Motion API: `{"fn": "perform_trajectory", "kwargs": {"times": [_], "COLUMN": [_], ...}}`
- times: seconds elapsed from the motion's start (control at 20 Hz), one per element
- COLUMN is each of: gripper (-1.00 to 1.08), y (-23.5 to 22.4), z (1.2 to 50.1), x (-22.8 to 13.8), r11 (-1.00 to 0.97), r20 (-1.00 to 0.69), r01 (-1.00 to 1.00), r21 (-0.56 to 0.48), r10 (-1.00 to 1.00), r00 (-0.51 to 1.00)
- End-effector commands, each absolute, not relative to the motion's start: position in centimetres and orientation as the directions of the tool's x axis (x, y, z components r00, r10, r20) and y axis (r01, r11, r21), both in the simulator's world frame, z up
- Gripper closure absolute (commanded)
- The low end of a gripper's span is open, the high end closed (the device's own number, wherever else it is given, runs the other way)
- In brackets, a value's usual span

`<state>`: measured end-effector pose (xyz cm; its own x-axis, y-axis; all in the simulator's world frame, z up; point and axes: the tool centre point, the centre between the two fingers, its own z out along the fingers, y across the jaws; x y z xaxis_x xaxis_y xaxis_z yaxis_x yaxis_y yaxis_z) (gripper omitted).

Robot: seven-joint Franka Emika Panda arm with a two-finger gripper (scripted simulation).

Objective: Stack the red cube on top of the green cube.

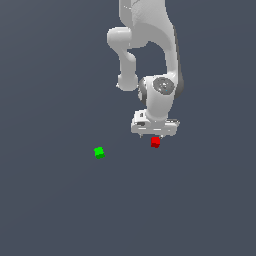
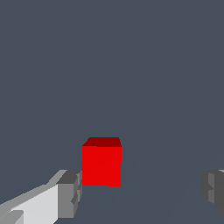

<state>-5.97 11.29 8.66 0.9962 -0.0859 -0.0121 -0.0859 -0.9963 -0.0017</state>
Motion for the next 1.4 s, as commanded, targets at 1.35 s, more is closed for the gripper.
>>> {"fn": "perform_trajectory", "kwargs": {"times": [1.35], "gripper": [-0.92], "y": [14.4], "z": [3.0], "x": [-6.8], "r11": [-0.994], "r20": [0.000], "r01": [-0.113], "r21": [0.000], "r10": [-0.113], "r00": [0.994]}}
